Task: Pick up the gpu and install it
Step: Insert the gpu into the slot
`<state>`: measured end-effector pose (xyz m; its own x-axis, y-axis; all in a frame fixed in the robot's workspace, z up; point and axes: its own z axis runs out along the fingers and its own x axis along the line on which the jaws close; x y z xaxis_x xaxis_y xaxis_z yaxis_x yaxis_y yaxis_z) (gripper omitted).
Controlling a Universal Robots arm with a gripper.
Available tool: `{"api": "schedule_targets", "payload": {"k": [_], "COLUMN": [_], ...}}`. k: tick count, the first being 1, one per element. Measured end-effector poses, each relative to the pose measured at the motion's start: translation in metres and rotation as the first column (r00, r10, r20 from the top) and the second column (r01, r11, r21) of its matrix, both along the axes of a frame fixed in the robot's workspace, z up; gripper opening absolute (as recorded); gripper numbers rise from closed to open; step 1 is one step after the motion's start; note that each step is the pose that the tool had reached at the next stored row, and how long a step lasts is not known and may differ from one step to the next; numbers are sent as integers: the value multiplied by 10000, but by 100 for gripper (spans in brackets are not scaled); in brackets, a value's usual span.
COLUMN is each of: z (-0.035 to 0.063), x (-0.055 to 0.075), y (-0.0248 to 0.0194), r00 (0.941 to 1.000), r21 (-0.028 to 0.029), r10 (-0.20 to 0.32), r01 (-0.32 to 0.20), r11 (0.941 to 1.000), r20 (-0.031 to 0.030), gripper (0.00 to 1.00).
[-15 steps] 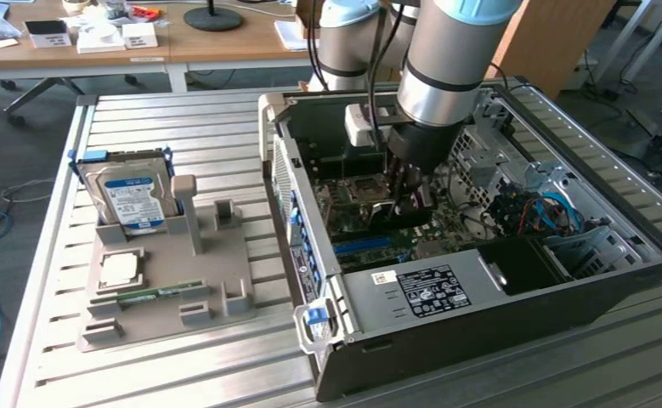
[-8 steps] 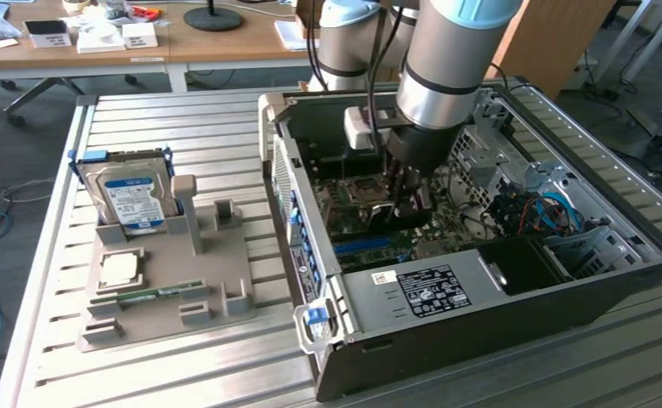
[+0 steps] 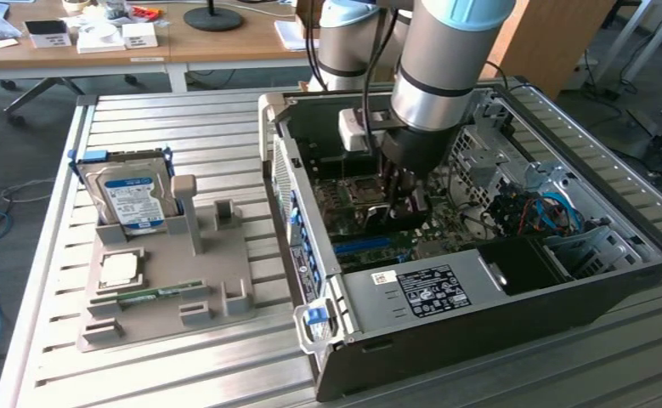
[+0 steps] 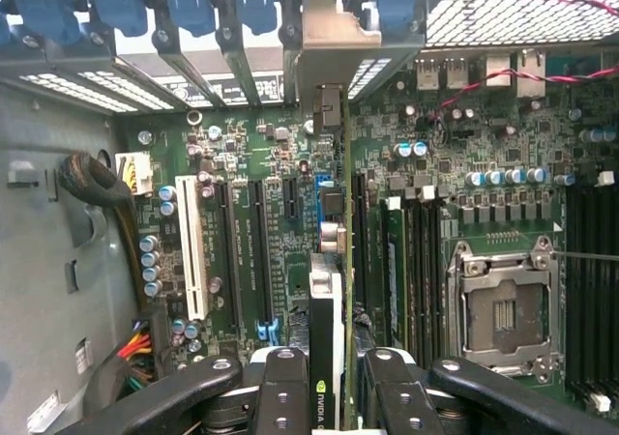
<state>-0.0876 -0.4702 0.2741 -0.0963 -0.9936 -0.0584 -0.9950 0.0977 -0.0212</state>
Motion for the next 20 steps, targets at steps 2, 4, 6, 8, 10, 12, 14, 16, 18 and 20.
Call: {"api": "schedule_targets", "payload": {"k": [2, 4, 6, 8, 10, 12, 14, 16, 18, 20], "z": [-1, -2, -1, -2, -2, -2, -2, -2, -2, -2], "x": [-2, -4, -12, -15, -15, -15, -15, -15, -14, -14], "y": [-1, -1, -6, -13, -13, -13, -13, -13, -13, -14], "r00": [10000, 10000, 10000, 10000, 10000, 10000, 10000, 10000, 10000, 9999], "r21": [-1, 0, -2, 0, 0, 0, -1, -1, 0, 0], "r10": [2, 1, -1, 1, 1, 0, 19, 67, 84, 121], "r01": [-2, -1, 1, -1, -1, 0, -19, -67, -84, -121], "r11": [10000, 10000, 10000, 10000, 10000, 10000, 10000, 10000, 10000, 9999], "r20": [0, 0, -1, 0, 0, 0, 0, 0, 0, 0], "gripper": [27, 27, 27, 27, 27, 27, 27, 27, 27, 27]}}
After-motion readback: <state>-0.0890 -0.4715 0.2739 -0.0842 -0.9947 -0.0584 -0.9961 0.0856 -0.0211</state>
